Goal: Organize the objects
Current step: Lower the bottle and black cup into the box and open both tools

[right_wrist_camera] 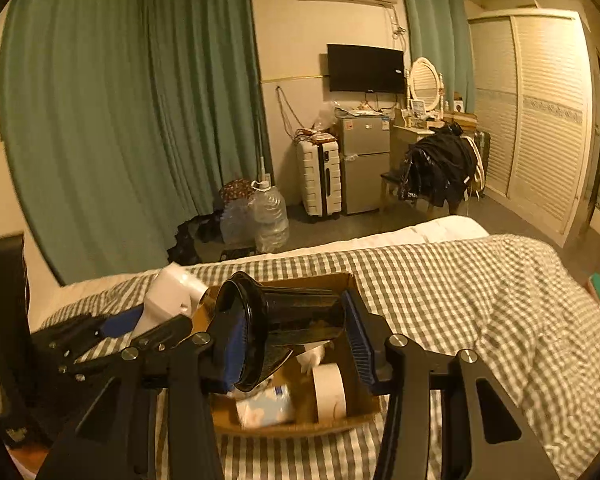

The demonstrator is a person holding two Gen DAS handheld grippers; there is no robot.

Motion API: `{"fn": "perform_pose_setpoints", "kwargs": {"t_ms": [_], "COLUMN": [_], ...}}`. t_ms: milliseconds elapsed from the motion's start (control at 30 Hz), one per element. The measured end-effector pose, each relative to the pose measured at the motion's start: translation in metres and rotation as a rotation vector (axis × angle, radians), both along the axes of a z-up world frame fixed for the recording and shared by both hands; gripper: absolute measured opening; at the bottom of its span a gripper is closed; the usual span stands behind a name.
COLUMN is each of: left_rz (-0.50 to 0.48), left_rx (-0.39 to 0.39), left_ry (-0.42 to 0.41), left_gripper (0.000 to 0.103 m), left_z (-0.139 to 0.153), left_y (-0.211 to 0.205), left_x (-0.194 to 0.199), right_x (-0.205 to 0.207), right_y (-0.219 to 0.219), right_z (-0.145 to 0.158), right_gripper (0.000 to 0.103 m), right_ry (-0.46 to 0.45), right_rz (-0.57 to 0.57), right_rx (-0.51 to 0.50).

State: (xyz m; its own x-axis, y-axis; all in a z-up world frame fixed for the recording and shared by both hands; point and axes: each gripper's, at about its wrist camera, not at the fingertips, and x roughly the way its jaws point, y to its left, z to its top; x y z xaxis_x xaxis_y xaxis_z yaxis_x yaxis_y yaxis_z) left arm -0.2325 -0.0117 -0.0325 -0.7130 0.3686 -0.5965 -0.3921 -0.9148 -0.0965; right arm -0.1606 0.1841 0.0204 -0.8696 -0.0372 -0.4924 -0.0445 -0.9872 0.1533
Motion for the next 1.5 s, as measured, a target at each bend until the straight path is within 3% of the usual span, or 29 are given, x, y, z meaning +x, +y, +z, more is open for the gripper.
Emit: {"fn": "perform_pose_setpoints", "kwargs": {"t_ms": [300, 600, 867, 933, 1000, 1233, 1467, 1500], "left_rz": [-0.047, -0.075, -0.059, -0.064, -0.064, -0.055, -0.062, -0.066], "left_rx": [0.051, 0.010, 0.010, 0.028, 0.039, 0.053, 0.037, 0.031], "left_ry": [-0.047, -0.073, -0.127, -0.120, -0.120, -0.095, -0.043, -0.037], "left_gripper": [0.044, 0.044, 0.045, 0.054, 0.065, 0.081, 0.085, 0.091], "left_z": [-0.036, -0.059, -0.072, -0.071, -0.068, -0.049, -0.014, -0.009], "left_y": [0.000, 0.019, 0.022, 0.022, 0.021, 0.016, 0.013, 0.011], "left_x": [-0.038, -0.039, -0.042, -0.038, -0.036, -0.025, 0.008, 0.013], "right_x": [-0.057, -0.085, -0.086, -0.084, -0.082, -0.063, -0.019, -0.011], "right_y": [0.009, 0.006, 0.017, 0.020, 0.023, 0.032, 0.029, 0.029], "right_z": [-0.064, -0.087, -0.099, -0.099, -0.097, -0.077, -0.048, -0.043], "right_gripper": [0.044, 0.044, 0.045, 0.048, 0.065, 0.066, 0.066, 0.066], "right_ry": [-0.067, -0.108, -0.116, -0.115, -0.106, -0.068, -0.082, -0.079], "right_rz": [-0.050, -0.096, -0.066, -0.064, -0.067, -0.095, -0.153, -0.161], "right_rx": [-0.048, -0.005, -0.092, -0.122, -0.141, -0.160, -0.101, -0.092]}}
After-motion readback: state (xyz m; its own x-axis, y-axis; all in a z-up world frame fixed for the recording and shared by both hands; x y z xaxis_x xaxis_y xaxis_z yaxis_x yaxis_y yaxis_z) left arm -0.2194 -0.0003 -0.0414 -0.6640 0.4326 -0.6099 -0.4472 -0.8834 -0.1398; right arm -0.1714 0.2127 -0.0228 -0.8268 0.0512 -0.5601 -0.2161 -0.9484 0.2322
